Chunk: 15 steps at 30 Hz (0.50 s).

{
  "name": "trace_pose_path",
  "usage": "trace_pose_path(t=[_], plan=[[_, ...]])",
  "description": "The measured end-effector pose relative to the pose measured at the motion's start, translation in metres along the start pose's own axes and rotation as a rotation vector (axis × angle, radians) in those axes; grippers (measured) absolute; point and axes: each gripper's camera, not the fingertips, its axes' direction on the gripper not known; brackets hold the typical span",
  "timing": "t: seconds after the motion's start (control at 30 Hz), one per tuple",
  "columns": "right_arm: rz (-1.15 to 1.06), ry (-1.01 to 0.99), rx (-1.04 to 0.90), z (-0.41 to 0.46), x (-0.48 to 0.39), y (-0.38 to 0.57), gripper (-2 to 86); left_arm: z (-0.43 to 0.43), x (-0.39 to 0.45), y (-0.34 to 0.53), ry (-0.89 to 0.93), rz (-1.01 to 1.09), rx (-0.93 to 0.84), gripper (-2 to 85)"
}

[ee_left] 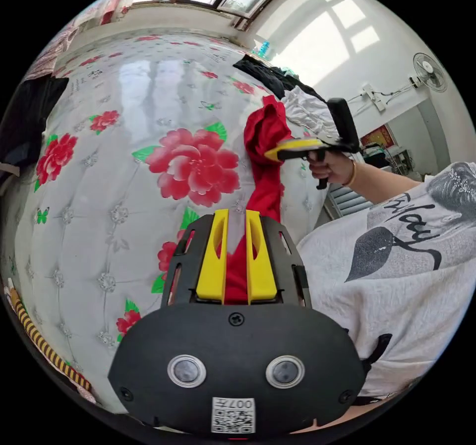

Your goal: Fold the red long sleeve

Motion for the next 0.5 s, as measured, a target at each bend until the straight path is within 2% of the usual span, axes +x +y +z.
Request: trace_pose_path(t=[0.13, 0.27, 0.37, 0.5], plan=[[-0.152, -0.026, -0.114, 0.041, -0.068, 0.001, 2.7, 0.003, -0.026, -0.063, 0.01, -0.007, -0.004, 7.7], [-0.105, -0.047, -0.028, 0.01, -0.068, -0.006, 3.9, 0.022, -0.039, -0.117, 0.034, -0.016, -0.031, 9.7], [-0.063, 0.057, 0.047, -0.024, -0.05, -0.027, 4.7, 0.042, -0.053, -0.137, 0.053, -0.033, -0.093, 10.0], [-0.157, 0.207, 0.029, -0.027, -0.054, -0.101, 6.6, 0.056, -0.055, -0.128, 0.044, -0.017, -0.182, 9.7]])
